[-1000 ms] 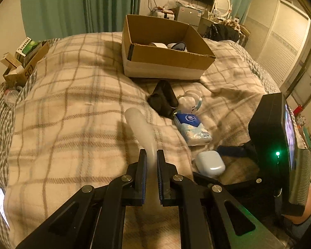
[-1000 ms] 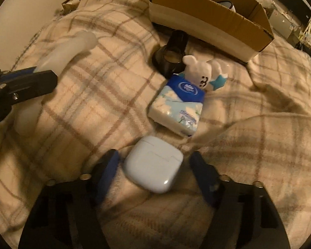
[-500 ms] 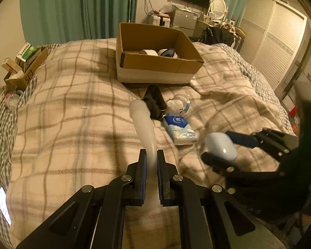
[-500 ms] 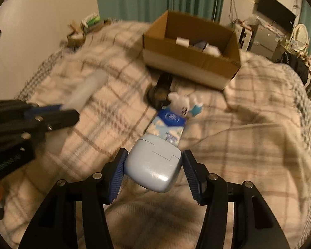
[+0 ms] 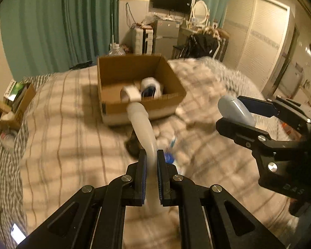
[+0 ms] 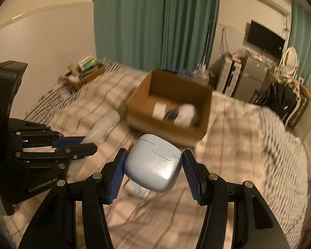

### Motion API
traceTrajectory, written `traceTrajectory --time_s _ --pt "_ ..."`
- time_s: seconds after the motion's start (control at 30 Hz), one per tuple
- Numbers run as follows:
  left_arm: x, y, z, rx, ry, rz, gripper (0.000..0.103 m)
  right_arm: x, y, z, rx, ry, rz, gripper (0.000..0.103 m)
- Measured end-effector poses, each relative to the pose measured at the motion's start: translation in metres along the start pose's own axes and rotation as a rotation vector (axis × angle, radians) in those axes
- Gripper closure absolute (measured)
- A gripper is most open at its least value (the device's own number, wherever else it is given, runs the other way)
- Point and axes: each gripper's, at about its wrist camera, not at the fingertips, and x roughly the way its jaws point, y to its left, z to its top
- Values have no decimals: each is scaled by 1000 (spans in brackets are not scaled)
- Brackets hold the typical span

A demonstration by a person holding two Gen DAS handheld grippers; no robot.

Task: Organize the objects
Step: 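Lower the earbuds case and white tube into the box and open both tools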

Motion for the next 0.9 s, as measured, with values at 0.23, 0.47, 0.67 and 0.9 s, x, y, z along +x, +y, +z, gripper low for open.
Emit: traceTrajectory --time_s 0.23,0.47,0.67,0.9 --pt "13 9 73 24 -69 2 95 18 -41 62 0 -76 -39 49" --pt "65 29 147 21 -68 22 95 75 -67 116 -14 -84 -58 49" --pt "131 41 172 29 -23 72 95 148 -96 137 32 -44 -47 50" --pt "193 50 151 53 56 93 94 215 -116 110 105 38 -49 49"
